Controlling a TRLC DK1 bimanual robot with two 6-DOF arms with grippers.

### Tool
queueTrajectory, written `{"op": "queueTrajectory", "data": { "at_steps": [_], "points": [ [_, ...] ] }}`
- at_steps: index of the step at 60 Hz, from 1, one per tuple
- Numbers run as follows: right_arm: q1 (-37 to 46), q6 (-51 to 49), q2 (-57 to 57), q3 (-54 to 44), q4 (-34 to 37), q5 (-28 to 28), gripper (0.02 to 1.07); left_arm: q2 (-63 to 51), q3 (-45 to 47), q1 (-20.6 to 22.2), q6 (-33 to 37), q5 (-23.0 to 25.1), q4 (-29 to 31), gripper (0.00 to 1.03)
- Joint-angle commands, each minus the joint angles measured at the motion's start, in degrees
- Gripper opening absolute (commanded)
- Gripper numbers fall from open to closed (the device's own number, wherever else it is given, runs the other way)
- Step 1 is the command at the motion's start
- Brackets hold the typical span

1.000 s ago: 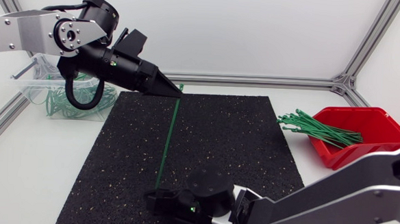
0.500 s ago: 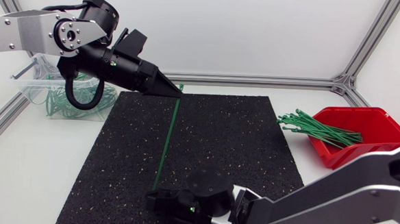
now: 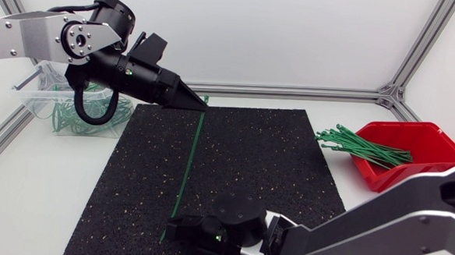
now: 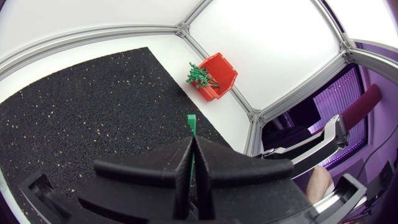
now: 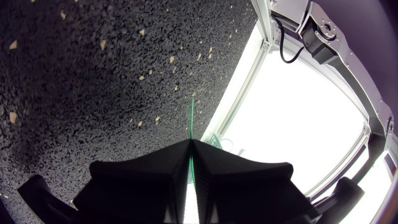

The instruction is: Take a green cable tie from the red box, thread the tail through the head to close it, then place it in the transparent bin on the left.

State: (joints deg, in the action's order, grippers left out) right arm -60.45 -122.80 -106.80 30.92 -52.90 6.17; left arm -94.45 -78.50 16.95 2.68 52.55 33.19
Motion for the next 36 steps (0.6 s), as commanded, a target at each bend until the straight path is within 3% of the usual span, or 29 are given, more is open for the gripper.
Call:
{"op": "queueTrajectory", "data": {
  "at_steps": [1,24,36],
  "points": [
    [-0.4,-0.2,-1.1,0.0,-1.1,0.2,0.08,-0.8,-1.1,-0.2,0.5,0.1,0.2,0.04],
    [0.5,1.4,0.8,1.9,-1.0,-0.3,0.08,-0.4,-0.5,-0.4,0.6,0.1,0.2,0.03],
    [2.3,18.8,4.9,9.2,13.7,-1.8,0.08,0.4,0.3,-1.3,1.5,0.2,0.2,0.04]
  ]
}}
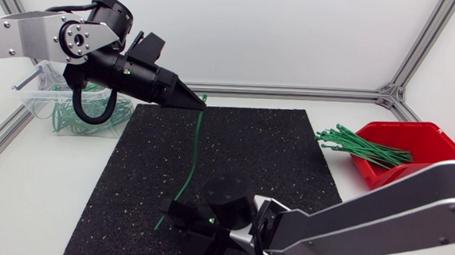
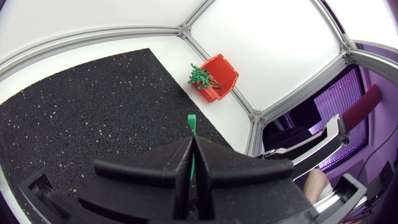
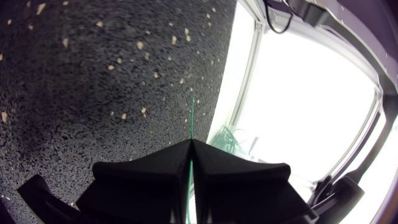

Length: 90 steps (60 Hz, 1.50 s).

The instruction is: Take a green cable tie from the red box, thread the tail through the head to close it, then place it in the transparent bin on the left.

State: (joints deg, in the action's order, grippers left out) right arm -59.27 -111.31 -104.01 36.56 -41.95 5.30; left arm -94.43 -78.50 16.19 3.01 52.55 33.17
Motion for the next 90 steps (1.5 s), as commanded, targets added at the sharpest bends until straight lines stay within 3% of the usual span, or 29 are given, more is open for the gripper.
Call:
{"op": "queueTrajectory", "data": {
  "at_steps": [1,12,22,35,44,48,53,57,64,72,80,85,90],
  "points": [
    [1.3,8.5,2.1,3.8,3.3,-0.9,0.08,0.5,0.3,-0.5,1.2,0.2,0.2,0.04],
    [3.6,23.4,2.9,7.0,10.1,-0.7,0.08,1.6,1.5,-1.7,2.1,0.2,-0.1,0.04],
    [5.0,39.4,6.4,12.2,28.6,3.0,0.08,1.9,3.5,-1.9,2.2,0.3,-1.8,0.04],
    [7.7,53.5,17.3,13.8,51.1,14.3,0.08,9.0,10.1,0.9,-2.5,1.3,-9.9,0.04],
    [11.2,61.9,19.1,20.0,70.1,23.0,0.08,11.1,13.1,3.1,-5.2,1.3,-14.3,0.04],
    [12.9,68.9,18.6,22.6,75.9,26.6,0.08,11.2,13.9,3.7,-6.0,1.3,-15.7,0.04],
    [15.4,70.1,17.6,25.1,83.8,31.1,0.08,11.3,15.2,4.5,-7.4,1.3,-18.3,0.04],
    [17.4,74.4,18.4,25.6,86.1,35.2,0.08,11.8,16.0,4.6,-7.8,1.3,-19.4,0.04],
    [18.9,79.8,20.1,27.1,91.7,40.4,0.08,14.1,20.2,5.2,-12.1,1.3,-26.8,0.04],
    [20.5,87.0,20.3,30.6,97.7,42.3,0.08,16.4,23.0,5.6,-16.0,3.2,-32.8,0.04],
    [22.3,88.7,21.1,32.0,103.1,51.5,0.08,20.5,25.9,5.6,-19.6,5.2,-37.4,0.04],
    [26.4,93.0,25.1,29.4,102.1,60.5,0.08,23.2,28.4,5.4,-23.4,5.5,-42.4,0.04],
    [27.4,102.7,26.1,29.3,101.5,62.9,0.08,25.2,30.1,5.5,-26.5,5.6,-46.1,0.04]
  ]
}}
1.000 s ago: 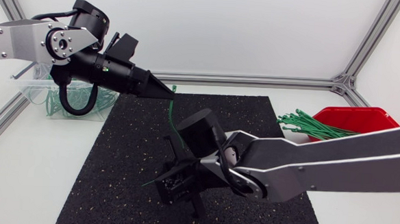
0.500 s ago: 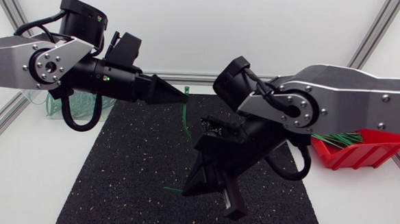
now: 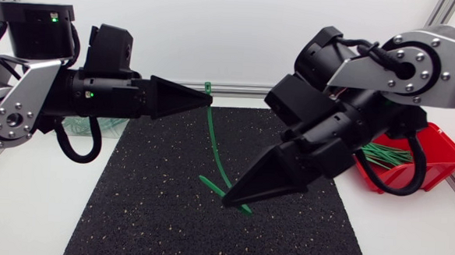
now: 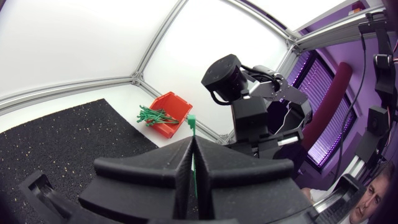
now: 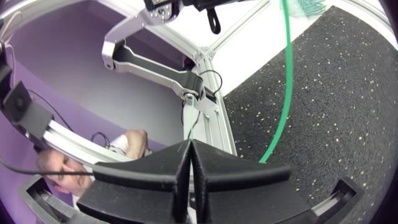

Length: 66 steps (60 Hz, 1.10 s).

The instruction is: Take a green cable tie from the red box, thread the tail through the head to close it, then place it in the transparent bin on the left.

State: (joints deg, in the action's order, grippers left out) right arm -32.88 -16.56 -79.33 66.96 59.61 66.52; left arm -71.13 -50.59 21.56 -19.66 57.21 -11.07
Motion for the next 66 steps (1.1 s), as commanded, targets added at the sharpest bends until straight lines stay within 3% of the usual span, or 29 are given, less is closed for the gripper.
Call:
{"op": "queueTrajectory", "data": {
  "at_steps": [1,11,18,29,35,51,58,66],
  "points": [
    [0.9,9.5,1.9,-1.1,-0.1,1.7,0.08,2.1,2.2,0.2,-4.0,1.0,-1.8,0.04],
    [-0.7,19.3,4.4,2.0,-1.3,0.9,0.08,3.6,2.9,1.4,-6.0,0.9,-3.3,0.04],
    [-1.3,35.6,8.1,2.5,-9.3,0.2,0.08,5.1,3.1,1.9,-7.5,0.9,-4.0,0.04],
    [-2.1,57.3,11.0,2.4,-15.0,-0.3,0.08,7.5,3.3,2.3,-9.1,0.7,-5.4,0.04],
    [-3.5,70.5,12.0,2.1,-22.8,-0.3,0.08,9.3,3.6,2.3,-9.2,0.3,-5.4,0.04],
    [-5.4,75.8,8.8,8.7,-18.2,-1.0,0.08,13.8,5.2,2.3,-9.0,-2.3,-5.5,0.04],
    [-7.5,78.5,8.8,12.0,-14.9,-4.2,0.08,14.6,5.4,2.3,-9.1,-2.7,-5.6,0.04],
    [-9.0,90.9,10.9,9.8,-23.8,-6.9,0.08,14.2,5.4,3.5,-9.3,-3.1,-5.5,0.04]
  ]
}}
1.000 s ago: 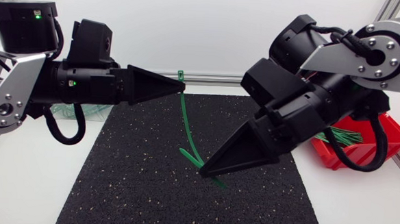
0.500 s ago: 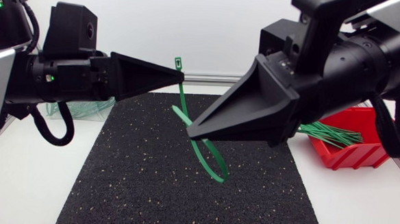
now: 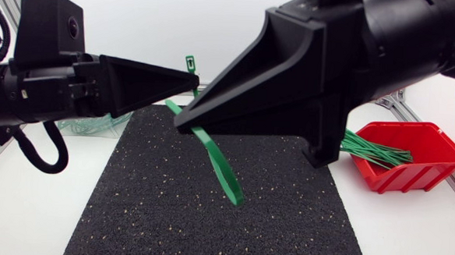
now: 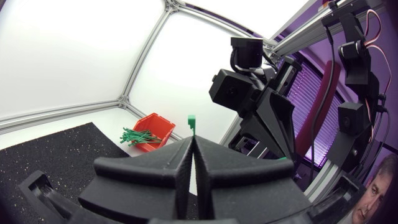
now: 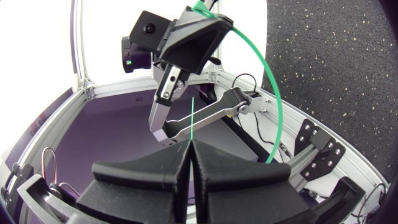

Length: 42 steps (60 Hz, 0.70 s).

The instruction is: Take a green cable tie from the red box, thread the tail through the head to close it, then place it in the transparent bin on the left.

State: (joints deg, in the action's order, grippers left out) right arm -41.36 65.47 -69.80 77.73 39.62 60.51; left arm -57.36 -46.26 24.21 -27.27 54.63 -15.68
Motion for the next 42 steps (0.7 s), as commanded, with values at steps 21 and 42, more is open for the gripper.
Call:
{"op": "queueTrajectory", "data": {
  "at_steps": [21,42],
  "points": [
    [-0.4,19.5,1.4,0.6,-7.3,-2.8,0.08,1.8,1.7,1.1,-1.5,-2.7,-1.4,0.03],
    [2.9,26.4,-0.1,1.3,-11.2,-5.0,0.08,1.2,1.4,2.4,-1.6,-7.2,-1.8,0.03]
  ]
}}
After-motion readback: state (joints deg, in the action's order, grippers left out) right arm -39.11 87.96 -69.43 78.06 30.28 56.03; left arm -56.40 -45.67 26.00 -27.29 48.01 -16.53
